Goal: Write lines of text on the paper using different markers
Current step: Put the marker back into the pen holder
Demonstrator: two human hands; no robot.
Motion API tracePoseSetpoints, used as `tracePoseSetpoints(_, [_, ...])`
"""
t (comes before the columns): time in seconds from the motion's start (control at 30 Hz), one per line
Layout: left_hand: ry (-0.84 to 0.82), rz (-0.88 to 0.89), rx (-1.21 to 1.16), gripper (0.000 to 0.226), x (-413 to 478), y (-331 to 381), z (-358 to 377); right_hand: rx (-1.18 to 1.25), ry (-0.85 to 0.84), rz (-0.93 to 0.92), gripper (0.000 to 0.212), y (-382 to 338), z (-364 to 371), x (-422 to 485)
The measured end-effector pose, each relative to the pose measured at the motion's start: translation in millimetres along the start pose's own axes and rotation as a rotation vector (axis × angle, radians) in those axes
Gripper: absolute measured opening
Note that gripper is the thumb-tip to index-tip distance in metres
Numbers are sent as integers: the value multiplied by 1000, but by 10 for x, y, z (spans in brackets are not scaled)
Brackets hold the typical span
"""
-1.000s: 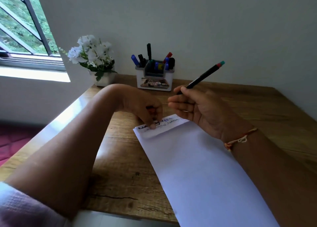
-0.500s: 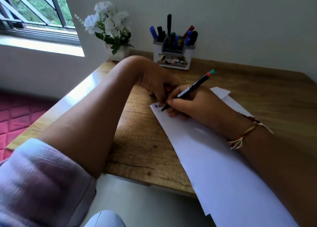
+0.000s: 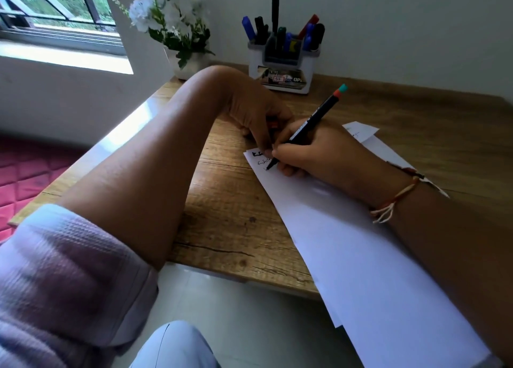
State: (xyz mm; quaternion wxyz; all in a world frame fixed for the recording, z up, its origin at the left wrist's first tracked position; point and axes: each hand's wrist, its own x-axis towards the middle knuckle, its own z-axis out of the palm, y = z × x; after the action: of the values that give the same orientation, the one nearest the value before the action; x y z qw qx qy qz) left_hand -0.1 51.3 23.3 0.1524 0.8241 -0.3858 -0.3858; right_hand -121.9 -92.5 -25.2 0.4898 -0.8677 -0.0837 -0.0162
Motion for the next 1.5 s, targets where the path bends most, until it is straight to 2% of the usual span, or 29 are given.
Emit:
tracePoseSetpoints(0.93, [4, 1, -62, 52, 24, -38, -11, 47, 21, 38, 5, -3, -5, 6])
tracePoseSetpoints(1.17, [29, -8, -49, 46, 24, -44, -7, 56, 20, 36, 19, -3, -8, 7])
tracePoseSetpoints(1.3, [23, -8, -51, 48, 25, -44, -8, 24, 34, 23, 8, 4, -9, 15])
tracePoseSetpoints(1.5, [10, -1, -54, 48, 33, -50, -18, 16, 43, 40, 8, 10, -18, 30])
